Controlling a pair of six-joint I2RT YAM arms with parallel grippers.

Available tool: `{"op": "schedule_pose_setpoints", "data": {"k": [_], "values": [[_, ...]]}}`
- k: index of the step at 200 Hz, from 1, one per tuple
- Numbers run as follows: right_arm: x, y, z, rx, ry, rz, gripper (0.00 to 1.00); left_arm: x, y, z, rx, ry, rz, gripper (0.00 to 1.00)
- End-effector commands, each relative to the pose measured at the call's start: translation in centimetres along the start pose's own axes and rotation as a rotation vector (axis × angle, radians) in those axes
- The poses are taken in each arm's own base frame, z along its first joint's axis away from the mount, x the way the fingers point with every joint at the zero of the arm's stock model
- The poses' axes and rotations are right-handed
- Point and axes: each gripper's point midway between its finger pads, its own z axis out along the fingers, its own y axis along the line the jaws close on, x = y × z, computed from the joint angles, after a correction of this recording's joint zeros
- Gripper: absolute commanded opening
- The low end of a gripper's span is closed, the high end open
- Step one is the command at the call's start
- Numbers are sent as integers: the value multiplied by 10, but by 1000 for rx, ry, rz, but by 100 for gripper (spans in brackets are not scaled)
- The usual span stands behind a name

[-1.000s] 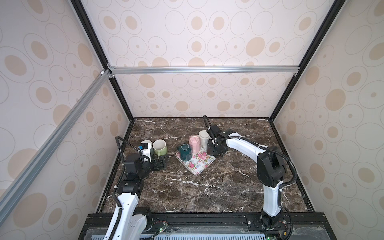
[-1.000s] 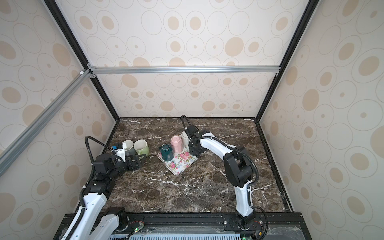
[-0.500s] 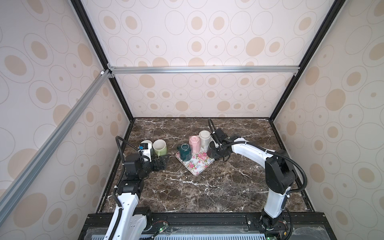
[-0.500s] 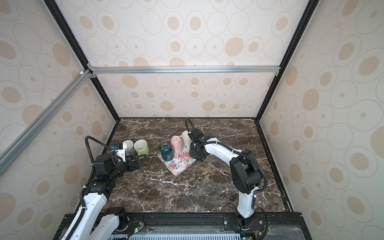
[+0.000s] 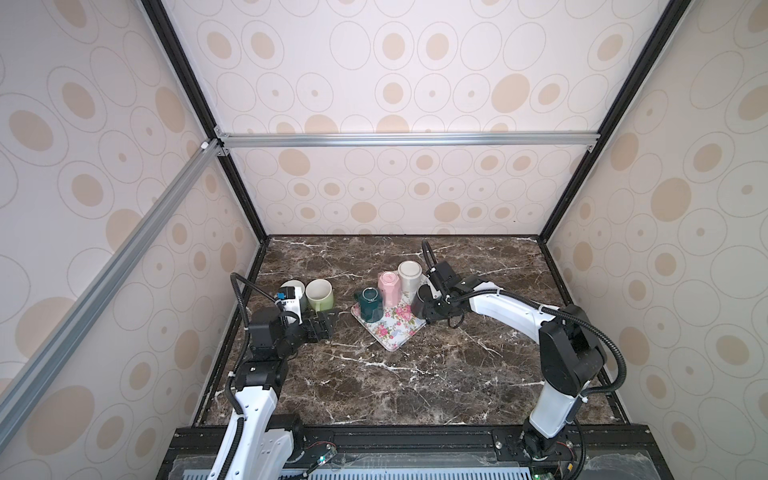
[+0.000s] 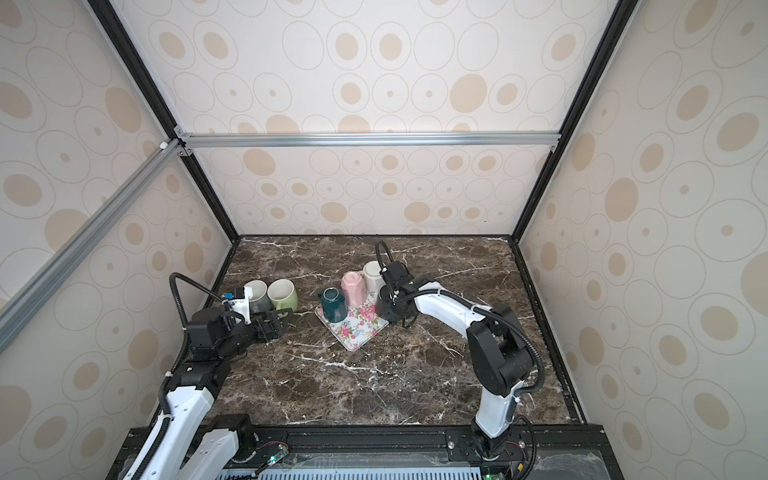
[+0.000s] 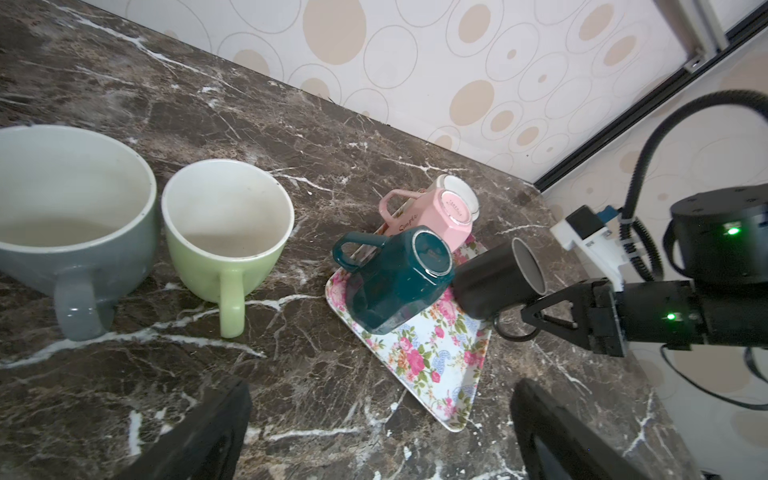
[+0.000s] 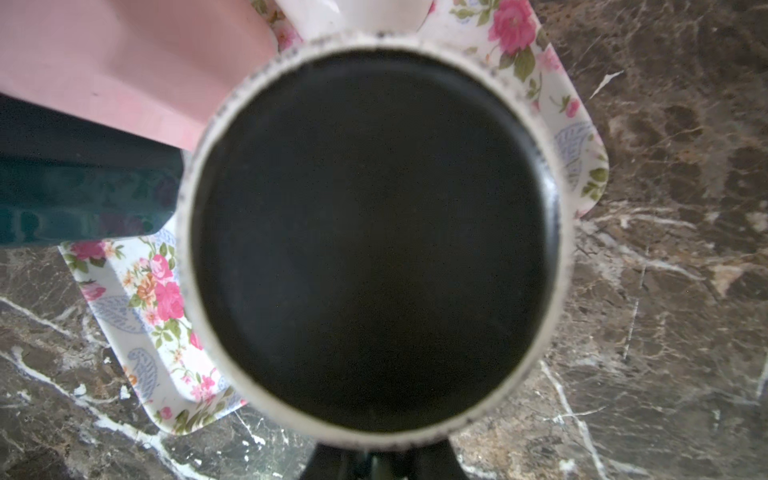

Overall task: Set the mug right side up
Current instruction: 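Lift the black mug toward the left gripper while the left gripper approaches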

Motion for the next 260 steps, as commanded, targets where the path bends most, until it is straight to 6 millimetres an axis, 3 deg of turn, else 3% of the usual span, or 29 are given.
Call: {"op": "schedule_pose_setpoints", "data": {"k": [1, 56, 96, 141, 184, 260], "values": [[-5, 9, -16, -60, -32, 18, 0, -28, -31, -16, 92, -77, -53, 98], [-18, 20, -36, -172, -83, 61, 0, -52, -62, -33, 139, -100, -66, 98], [-31, 27, -56, -263, -121, 108, 0, -53, -79, -32, 177, -77, -70, 98], [-42, 34, -86, -348, -176, 136, 0, -45, -100, -16, 212, -18, -49, 98], [-49, 40, -118, -415, -234, 153, 0, -35, -137, 4, 295, 19, -38, 98], [-50, 50, -173, -591, -384, 184, 0, 5, -201, 29, 470, 88, -76, 98]]}}
